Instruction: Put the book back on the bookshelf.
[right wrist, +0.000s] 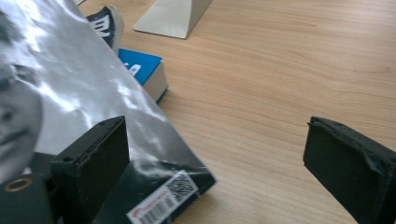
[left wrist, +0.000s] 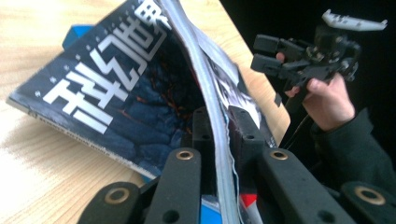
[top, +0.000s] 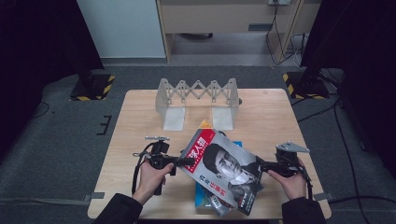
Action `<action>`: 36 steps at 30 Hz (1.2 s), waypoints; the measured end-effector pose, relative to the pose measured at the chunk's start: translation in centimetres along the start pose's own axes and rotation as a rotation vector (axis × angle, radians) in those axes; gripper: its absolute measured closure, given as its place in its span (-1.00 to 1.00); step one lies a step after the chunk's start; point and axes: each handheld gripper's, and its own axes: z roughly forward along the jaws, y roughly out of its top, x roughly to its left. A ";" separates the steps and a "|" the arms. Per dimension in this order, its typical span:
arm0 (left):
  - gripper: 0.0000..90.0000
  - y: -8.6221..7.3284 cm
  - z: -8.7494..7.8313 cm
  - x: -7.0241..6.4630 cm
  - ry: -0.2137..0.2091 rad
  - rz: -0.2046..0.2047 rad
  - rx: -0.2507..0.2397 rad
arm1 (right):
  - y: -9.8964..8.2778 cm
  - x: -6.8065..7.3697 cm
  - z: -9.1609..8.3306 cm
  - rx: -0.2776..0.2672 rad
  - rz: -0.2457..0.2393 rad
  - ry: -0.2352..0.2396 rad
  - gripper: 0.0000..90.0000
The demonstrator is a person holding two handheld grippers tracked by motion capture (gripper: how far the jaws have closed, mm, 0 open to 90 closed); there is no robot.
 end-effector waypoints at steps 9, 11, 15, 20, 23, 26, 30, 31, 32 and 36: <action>0.89 1.0 -1.1 -1.1 0.017 0.008 -0.047 | -0.4 -1.9 -0.1 0.015 0.026 -0.055 -0.84; 0.90 1.3 -1.4 -1.2 0.015 0.008 -0.062 | -0.5 -2.3 -0.1 0.017 0.034 -0.070 -0.84; 0.91 1.9 -2.2 -1.6 0.014 0.024 -0.083 | -0.8 -2.9 0.0 0.030 0.039 -0.089 -0.84; 0.91 2.7 -3.6 -2.2 0.012 0.041 -0.128 | -1.2 -3.6 0.5 0.057 0.029 -0.113 -0.86; 0.91 3.2 -4.5 -2.4 0.008 0.043 -0.160 | -1.4 -3.8 0.7 0.067 0.019 -0.125 -0.86; 0.91 3.6 -5.2 -2.6 0.007 0.043 -0.183 | -1.5 -4.0 0.8 0.072 0.019 -0.131 -0.86; 0.91 4.2 -6.2 -3.0 -0.003 0.053 -0.216 | -1.6 -4.3 0.9 0.083 0.022 -0.140 -0.86; 0.91 4.3 -6.3 -3.2 0.001 0.055 -0.225 | -1.7 -4.3 0.9 0.086 0.022 -0.143 -0.86; 0.91 4.5 -6.5 -3.3 0.003 0.055 -0.233 | -1.7 -4.3 1.0 0.086 0.024 -0.145 -0.86; 0.91 5.2 -7.2 -3.5 0.020 0.075 -0.261 | -1.8 -4.5 1.0 0.090 0.020 -0.147 -0.86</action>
